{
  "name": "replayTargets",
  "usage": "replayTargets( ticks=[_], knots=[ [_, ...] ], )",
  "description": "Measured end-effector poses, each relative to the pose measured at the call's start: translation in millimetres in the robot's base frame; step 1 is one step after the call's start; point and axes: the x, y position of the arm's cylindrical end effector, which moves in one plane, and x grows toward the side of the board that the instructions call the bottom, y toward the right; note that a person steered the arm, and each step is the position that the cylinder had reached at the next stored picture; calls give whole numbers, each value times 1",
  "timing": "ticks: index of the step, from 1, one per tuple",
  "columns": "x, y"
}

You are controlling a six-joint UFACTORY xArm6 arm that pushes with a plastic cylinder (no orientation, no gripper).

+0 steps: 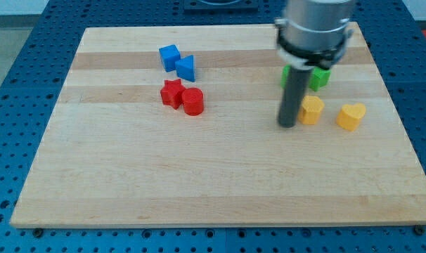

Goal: Move the red blocks to the left of the yellow hexagon

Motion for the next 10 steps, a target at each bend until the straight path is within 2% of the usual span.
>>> replayTargets(
  ticks=[1,3,4,5,6,8,9,10],
  knots=[
    [7,-85],
    [-31,-250],
    [-90,-247],
    [-91,-196],
    [-57,-161],
    [-45,-61],
    [-45,28],
    [-63,32]
  ],
)
